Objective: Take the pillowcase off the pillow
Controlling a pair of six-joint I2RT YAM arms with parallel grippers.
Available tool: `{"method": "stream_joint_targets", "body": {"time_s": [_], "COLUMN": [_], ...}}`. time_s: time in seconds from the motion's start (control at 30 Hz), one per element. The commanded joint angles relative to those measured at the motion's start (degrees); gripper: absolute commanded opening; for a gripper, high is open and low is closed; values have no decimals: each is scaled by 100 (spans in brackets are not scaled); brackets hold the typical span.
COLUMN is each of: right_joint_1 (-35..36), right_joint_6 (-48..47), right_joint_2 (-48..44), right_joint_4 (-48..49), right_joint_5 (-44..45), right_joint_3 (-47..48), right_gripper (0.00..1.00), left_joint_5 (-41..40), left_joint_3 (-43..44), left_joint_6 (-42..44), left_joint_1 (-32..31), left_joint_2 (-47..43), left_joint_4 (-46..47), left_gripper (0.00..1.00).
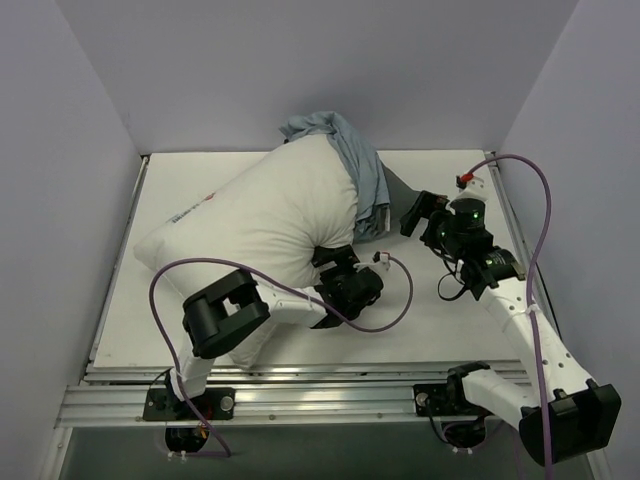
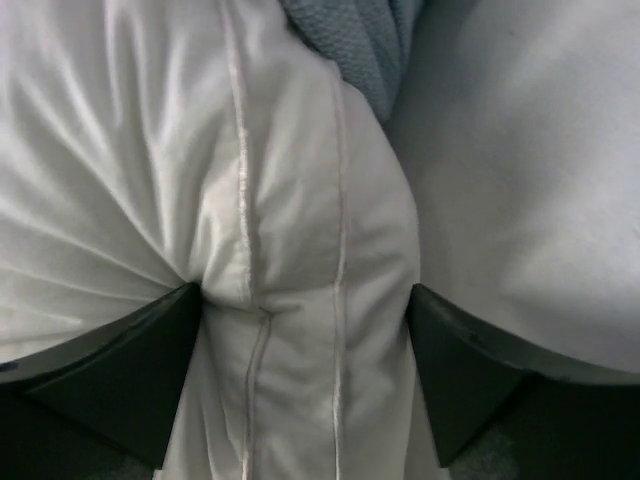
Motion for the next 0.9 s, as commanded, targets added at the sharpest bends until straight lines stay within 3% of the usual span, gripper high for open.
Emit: {"method": "stream_joint_targets", "body": {"time_s": [0.0,0.07,0.1,0.17,0.23,0.4,0.53,0.7,0.87], "right_joint_1": [-16,-7,-16,-16,-7,11,186,792,1249], "right_joint_6": [86,95,86,86,60,-28,-151,-494,-635], "right_joint_2": [58,111,129,173,199,269,418,717,1183], "right_joint_4": [343,387,414,466,554,809,1099,1302,1416], "right_joint_5": [-268,-312,-347,-383,-462,-821,-840,-252,117], "right_joint_3": [-105,-140,-140,-167,-210,-316,-386,-273,201], "right_gripper": [100,99,99,99,98,97,97,98,98], "left_joint_5": [-568,-621,-604,-604,-569,-271,335,1056,1443], "left_joint_3": [56,47,56,38,4,99,565,1145,1304], "left_joint_6": [296,296,296,270,244,-167,-1161,-1927,-2392], "left_joint_1": [432,511,572,616,678,722,740,757,766], "left_joint_2": [106,80,53,-17,-122,-674,-1396,-2195,-2775], "left_joint_4": [994,1117,1118,1179,1188,549,-1304,-2790,-3495], "left_gripper": [85,60,36,16,3,2,2,2,2]}}
